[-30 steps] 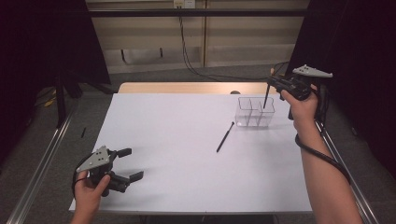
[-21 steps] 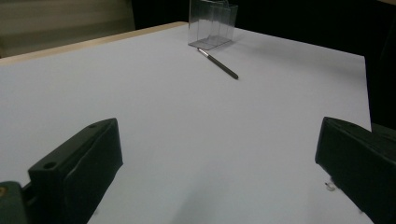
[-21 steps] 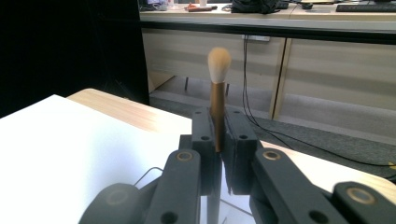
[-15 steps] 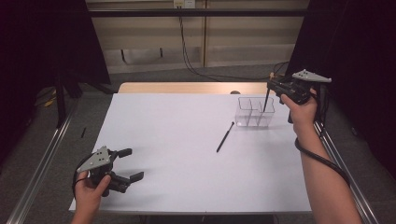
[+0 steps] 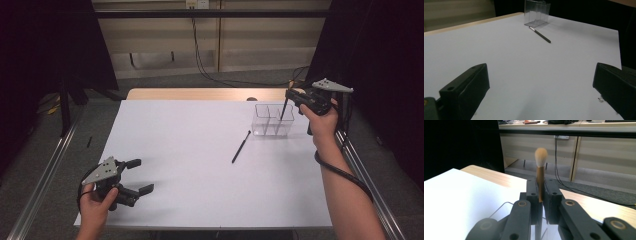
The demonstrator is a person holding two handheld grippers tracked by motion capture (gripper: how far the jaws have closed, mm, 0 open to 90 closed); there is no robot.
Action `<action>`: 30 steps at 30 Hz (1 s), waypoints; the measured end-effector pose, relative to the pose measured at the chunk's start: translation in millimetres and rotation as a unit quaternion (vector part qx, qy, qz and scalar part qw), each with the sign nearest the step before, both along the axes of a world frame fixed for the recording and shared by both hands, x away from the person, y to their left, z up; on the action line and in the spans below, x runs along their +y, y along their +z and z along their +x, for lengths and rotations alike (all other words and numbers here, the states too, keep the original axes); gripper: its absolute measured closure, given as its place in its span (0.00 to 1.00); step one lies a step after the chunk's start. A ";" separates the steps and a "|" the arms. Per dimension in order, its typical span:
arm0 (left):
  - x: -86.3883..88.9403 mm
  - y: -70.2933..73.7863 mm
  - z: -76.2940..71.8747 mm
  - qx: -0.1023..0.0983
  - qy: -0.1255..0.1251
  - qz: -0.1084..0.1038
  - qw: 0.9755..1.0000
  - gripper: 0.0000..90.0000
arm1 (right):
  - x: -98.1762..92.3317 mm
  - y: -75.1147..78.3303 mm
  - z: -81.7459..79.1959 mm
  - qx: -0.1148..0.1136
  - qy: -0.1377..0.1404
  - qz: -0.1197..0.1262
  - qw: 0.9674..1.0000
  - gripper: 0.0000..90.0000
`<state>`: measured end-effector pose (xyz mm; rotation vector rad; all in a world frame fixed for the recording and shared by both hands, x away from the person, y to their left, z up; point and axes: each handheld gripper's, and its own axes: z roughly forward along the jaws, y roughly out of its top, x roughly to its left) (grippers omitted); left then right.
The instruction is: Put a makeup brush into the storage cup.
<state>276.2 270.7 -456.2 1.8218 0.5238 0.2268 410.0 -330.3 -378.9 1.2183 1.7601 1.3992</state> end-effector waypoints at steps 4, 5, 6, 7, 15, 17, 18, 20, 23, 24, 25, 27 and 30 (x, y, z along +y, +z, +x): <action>0.0 0.1 0.0 0.000 -0.002 0.001 1.000 0.01 | -0.8 -2.2 -1.7 0.002 0.002 -0.003 1.000 0.93; 0.1 0.3 0.2 -0.001 -0.003 0.003 1.000 0.01 | -1.0 -2.5 -1.9 0.003 0.002 -0.006 1.000 0.93; 0.0 0.3 0.1 0.000 -0.003 0.002 1.000 0.01 | -1.1 -2.8 -2.1 0.003 0.002 -0.006 1.000 0.93; -0.1 0.3 0.0 0.000 -0.003 0.002 1.000 0.01 | -1.6 -3.3 -2.4 0.003 0.002 -0.007 1.000 0.93; 0.0 -0.1 0.2 0.001 -0.003 0.001 1.000 0.01 | -3.5 -5.9 -4.5 0.004 0.002 -0.007 1.000 0.93; 0.0 -0.1 0.2 0.000 -0.003 0.002 1.000 0.01 | -3.9 -6.5 -5.3 0.005 0.000 -0.004 1.000 0.93; 0.0 0.1 0.1 0.000 -0.003 0.002 1.000 0.01 | -4.3 -6.6 -5.6 0.005 0.001 -0.006 1.000 0.93; 0.1 0.4 0.1 -0.001 -0.003 0.003 1.000 0.01 | -4.5 -6.7 -6.3 0.006 0.002 -0.006 1.000 0.93; 0.1 0.5 0.0 -0.001 -0.003 0.003 1.000 0.01 | -4.2 -6.6 -7.1 0.007 0.003 -0.006 1.000 0.93; 0.2 0.6 0.1 -0.002 -0.003 0.004 1.000 0.01 | -4.0 -6.8 -7.2 0.007 0.005 -0.007 1.000 0.93; 0.3 0.7 0.0 -0.002 -0.003 0.004 1.000 0.01 | -3.7 -7.0 -7.4 0.007 0.005 -0.006 1.000 0.93; 0.4 0.6 0.2 -0.002 -0.003 0.003 1.000 0.01 | -2.9 -7.5 -8.0 0.009 0.008 -0.006 1.000 0.92; 0.1 0.1 0.1 0.001 -0.003 0.002 1.000 0.01 | -2.3 -8.6 -8.7 0.011 0.010 0.003 1.000 0.88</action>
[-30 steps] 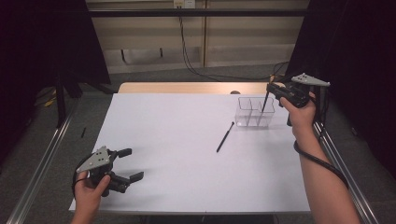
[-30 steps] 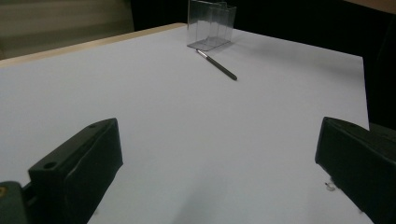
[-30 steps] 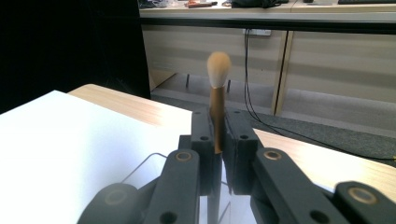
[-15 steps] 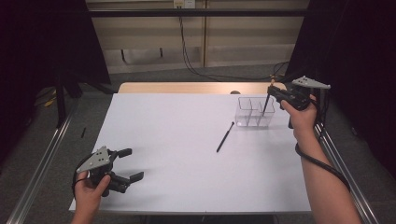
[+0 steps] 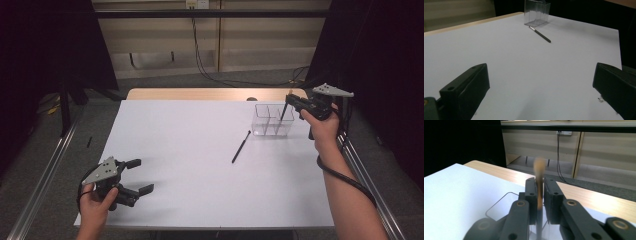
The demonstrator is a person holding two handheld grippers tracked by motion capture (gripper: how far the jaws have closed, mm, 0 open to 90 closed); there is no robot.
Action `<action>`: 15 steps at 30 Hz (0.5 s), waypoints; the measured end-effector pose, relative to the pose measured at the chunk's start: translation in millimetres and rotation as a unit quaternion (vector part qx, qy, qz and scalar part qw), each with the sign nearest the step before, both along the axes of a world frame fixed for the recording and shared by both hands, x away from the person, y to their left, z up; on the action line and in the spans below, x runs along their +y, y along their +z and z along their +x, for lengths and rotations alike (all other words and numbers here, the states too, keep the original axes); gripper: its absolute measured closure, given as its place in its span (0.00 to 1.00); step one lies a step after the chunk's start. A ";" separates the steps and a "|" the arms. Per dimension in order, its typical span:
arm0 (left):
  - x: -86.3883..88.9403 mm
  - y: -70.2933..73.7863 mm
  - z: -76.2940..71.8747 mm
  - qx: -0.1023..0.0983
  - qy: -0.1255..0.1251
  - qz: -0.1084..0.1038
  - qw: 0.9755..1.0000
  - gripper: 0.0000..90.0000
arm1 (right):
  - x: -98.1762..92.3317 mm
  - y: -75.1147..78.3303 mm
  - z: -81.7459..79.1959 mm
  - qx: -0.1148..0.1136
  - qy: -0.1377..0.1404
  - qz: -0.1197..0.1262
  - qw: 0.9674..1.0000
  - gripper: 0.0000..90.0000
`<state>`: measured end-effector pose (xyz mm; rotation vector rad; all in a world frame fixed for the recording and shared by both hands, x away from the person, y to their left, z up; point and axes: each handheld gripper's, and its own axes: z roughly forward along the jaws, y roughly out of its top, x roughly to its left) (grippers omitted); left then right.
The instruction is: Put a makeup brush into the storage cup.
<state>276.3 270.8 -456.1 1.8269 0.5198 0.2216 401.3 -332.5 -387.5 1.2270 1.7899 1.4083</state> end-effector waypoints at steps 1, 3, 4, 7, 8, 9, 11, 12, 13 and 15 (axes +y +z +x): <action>0.0 0.1 0.0 -0.001 0.000 0.001 1.000 0.01 | 0.1 -0.7 -0.2 0.007 0.006 0.006 1.000 0.83; 0.1 0.4 -0.1 -0.001 -0.001 0.001 1.000 0.01 | 1.2 -2.1 -1.2 0.010 0.009 0.003 1.000 0.71; 0.1 0.5 -0.1 -0.001 -0.001 0.001 1.000 0.01 | 1.6 -2.7 -2.4 0.014 0.013 0.004 1.000 0.69; -0.3 0.2 0.4 -0.002 -0.004 0.002 1.000 0.01 | 1.8 -6.0 -6.0 0.013 0.013 0.014 1.000 0.51; -0.9 0.1 0.2 -0.001 -0.003 0.001 1.000 0.01 | 1.6 -7.6 -6.9 0.016 0.016 0.015 1.000 0.45; -1.4 0.2 0.4 -0.002 -0.005 0.001 1.000 0.01 | 1.7 -9.0 -8.1 0.016 0.015 0.013 1.000 0.39; -1.8 0.5 0.3 -0.002 -0.005 0.003 1.000 0.01 | 1.9 -11.7 -10.4 0.017 0.019 0.022 0.999 0.32; -2.4 0.3 0.2 -0.002 -0.003 0.000 1.000 0.01 | 1.9 -13.0 -11.6 0.017 0.020 0.024 0.999 0.29; -2.7 0.0 0.4 -0.001 -0.002 -0.001 1.000 0.01 | 2.2 -14.1 -13.0 0.019 0.021 0.027 0.999 0.26; -2.2 -0.4 0.9 -0.002 -0.002 0.001 1.000 0.01 | 2.9 -15.9 -15.2 0.017 0.026 0.029 0.999 0.22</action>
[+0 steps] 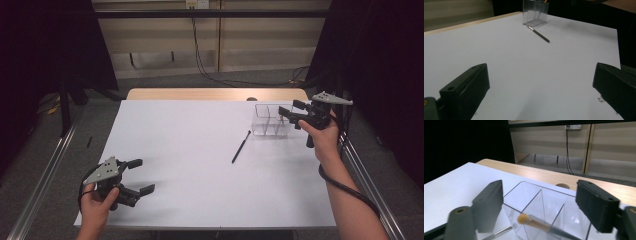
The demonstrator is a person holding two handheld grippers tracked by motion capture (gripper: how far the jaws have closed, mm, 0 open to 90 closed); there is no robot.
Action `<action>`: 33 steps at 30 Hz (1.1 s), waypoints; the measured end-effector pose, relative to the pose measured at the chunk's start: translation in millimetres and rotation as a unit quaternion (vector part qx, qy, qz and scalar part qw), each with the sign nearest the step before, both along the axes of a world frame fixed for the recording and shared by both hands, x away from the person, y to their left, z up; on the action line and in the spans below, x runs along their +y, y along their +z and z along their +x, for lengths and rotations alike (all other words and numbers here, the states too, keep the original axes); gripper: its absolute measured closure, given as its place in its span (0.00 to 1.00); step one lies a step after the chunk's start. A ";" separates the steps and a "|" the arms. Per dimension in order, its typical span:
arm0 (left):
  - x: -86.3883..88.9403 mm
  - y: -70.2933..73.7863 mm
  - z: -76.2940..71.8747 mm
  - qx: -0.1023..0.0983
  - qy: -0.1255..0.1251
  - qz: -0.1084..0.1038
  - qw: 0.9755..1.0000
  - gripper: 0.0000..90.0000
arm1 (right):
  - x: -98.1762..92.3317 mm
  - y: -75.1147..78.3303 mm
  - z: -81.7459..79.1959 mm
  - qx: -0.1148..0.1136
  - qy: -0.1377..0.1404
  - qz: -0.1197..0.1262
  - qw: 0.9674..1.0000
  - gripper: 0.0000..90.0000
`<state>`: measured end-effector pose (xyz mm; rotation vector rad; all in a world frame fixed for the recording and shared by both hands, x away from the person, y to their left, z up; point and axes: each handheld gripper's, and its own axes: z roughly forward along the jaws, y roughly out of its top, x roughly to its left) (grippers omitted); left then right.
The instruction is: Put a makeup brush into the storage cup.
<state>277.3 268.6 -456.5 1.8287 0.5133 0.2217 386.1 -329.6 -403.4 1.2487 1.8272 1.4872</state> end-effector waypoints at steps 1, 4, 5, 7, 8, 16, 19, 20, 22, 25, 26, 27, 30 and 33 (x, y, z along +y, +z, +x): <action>0.1 -0.2 0.0 0.001 0.001 -0.001 1.000 0.01 | 0.5 -0.4 -0.7 0.000 0.002 0.002 1.000 0.20; 0.0 -0.6 0.0 0.002 0.000 -0.001 1.000 0.01 | 2.5 -0.8 -3.3 -0.001 0.007 0.004 1.000 0.16; -0.2 -0.8 0.0 0.003 0.000 -0.002 1.000 0.01 | 3.6 -0.7 -4.6 -0.002 0.011 0.008 1.000 0.14; 0.6 -1.2 0.7 0.001 -0.004 0.001 1.000 0.01 | 5.7 -0.9 -6.7 -0.005 0.015 0.012 1.000 0.13; 0.5 -1.6 0.6 0.002 -0.003 0.000 1.000 0.01 | 6.5 -1.0 -7.0 -0.005 0.016 0.008 1.000 0.11; 2.2 -1.6 0.6 0.003 0.001 -0.003 1.000 0.01 | 19.4 -4.8 -15.6 0.000 0.035 0.009 0.999 0.05; 1.8 -1.2 1.1 0.003 -0.001 -0.003 1.000 0.01 | 23.4 -5.9 -19.0 -0.003 0.043 0.009 0.999 0.03; 1.4 -1.4 1.2 0.003 -0.001 -0.004 1.000 0.01 | 24.7 -6.3 -20.4 -0.003 0.046 0.006 0.999 0.02; 0.8 -1.2 1.2 0.003 -0.003 -0.004 1.000 0.01 | 27.0 -7.4 -23.7 -0.004 0.052 0.000 0.999 0.02; -0.1 -0.4 1.5 0.003 -0.002 -0.007 1.000 0.01 | 28.3 -7.8 -27.1 -0.005 0.059 -0.002 0.998 0.00; -0.3 -0.3 1.8 0.002 -0.002 -0.006 1.000 0.01 | 28.7 -7.7 -28.4 -0.005 0.059 -0.002 0.998 0.00; -0.5 -0.4 1.9 0.002 -0.002 -0.006 1.000 0.01 | 28.9 -7.7 -29.6 -0.004 0.059 -0.004 0.998 0.00; -0.9 -0.9 2.0 0.002 -0.004 -0.005 1.000 0.01 | 29.7 -8.5 -34.1 -0.007 0.068 -0.004 0.998 0.00; -1.0 -0.6 1.5 0.001 -0.002 -0.004 1.000 0.01 | 29.9 -9.9 -37.1 -0.005 0.068 -0.009 0.998 0.00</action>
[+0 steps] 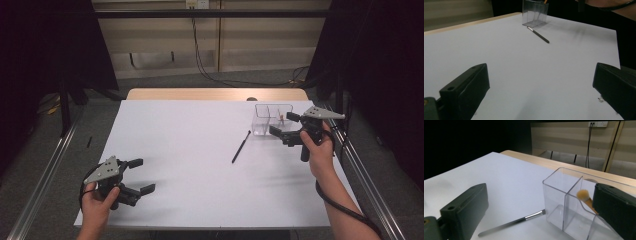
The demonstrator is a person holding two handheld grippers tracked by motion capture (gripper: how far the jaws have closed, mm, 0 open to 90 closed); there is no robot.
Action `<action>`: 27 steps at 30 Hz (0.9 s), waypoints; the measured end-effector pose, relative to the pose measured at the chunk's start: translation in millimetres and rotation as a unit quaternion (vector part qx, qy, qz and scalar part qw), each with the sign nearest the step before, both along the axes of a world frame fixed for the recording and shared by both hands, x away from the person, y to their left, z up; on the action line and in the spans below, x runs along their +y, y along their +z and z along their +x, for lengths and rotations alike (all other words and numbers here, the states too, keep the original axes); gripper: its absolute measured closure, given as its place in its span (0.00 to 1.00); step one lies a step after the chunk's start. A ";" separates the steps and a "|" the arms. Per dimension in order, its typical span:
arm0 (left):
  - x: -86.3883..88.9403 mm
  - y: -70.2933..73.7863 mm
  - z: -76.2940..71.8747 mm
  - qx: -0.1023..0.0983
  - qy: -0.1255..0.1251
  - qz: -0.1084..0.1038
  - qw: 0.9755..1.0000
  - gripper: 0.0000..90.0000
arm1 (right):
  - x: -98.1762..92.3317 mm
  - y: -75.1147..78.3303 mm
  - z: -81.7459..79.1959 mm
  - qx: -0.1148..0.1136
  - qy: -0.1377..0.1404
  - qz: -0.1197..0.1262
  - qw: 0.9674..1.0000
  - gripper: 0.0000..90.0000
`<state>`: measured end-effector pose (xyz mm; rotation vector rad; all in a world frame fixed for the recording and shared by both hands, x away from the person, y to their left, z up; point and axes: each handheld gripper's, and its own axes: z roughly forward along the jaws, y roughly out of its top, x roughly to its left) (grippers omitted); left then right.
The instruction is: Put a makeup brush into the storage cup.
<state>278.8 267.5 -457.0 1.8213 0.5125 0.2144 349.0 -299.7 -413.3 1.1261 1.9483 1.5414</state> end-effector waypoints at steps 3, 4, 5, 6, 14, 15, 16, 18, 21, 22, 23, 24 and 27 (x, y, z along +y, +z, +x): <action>0.3 0.8 -0.1 -0.002 -0.002 0.000 1.000 0.01 | -0.5 -2.0 -3.5 0.005 0.001 0.002 1.000 0.00; 0.2 0.8 -0.2 -0.002 -0.002 0.000 1.000 0.01 | -0.6 -2.4 -5.0 0.004 0.002 0.005 1.000 0.00; 0.1 0.7 -0.2 -0.002 -0.002 0.001 1.000 0.01 | -0.9 -2.7 -6.0 0.002 0.003 0.006 1.000 0.00; 0.3 0.6 0.0 -0.003 -0.002 0.002 1.000 0.01 | -0.9 -3.1 -7.8 0.003 0.004 0.008 1.000 0.00; -2.0 1.9 0.1 -0.005 0.000 0.004 1.000 0.01 | 1.3 -6.9 -22.1 0.002 0.020 0.009 1.000 0.00; -2.7 1.9 0.1 -0.005 -0.001 0.004 1.000 0.01 | 1.1 -7.4 -23.3 0.002 0.021 0.009 1.000 0.00; -3.0 2.1 0.2 -0.005 -0.002 0.004 1.000 0.01 | 0.8 -8.1 -25.0 0.002 0.022 0.009 1.000 0.00; -3.6 2.2 0.5 -0.005 -0.001 0.004 1.000 0.01 | 0.0 -9.4 -28.2 0.004 0.027 0.009 1.000 0.00; -3.2 2.2 1.2 -0.005 -0.001 0.004 1.000 0.01 | -1.7 -11.4 -32.4 0.004 0.028 0.011 1.000 0.00; -3.4 2.2 1.1 -0.004 0.000 0.001 1.000 0.01 | -2.3 -12.0 -34.1 0.004 0.028 0.013 1.000 0.00; -3.3 2.3 1.1 -0.004 0.000 0.002 1.000 0.01 | -3.2 -12.7 -35.8 0.003 0.027 0.013 1.000 0.00; -3.0 2.4 1.3 -0.006 -0.001 0.004 1.000 0.01 | -4.1 -13.3 -37.5 0.004 0.028 0.014 1.000 0.00; -3.3 2.2 1.4 -0.006 -0.002 0.006 1.000 0.01 | -5.7 -14.4 -42.1 0.004 0.027 0.015 1.000 0.00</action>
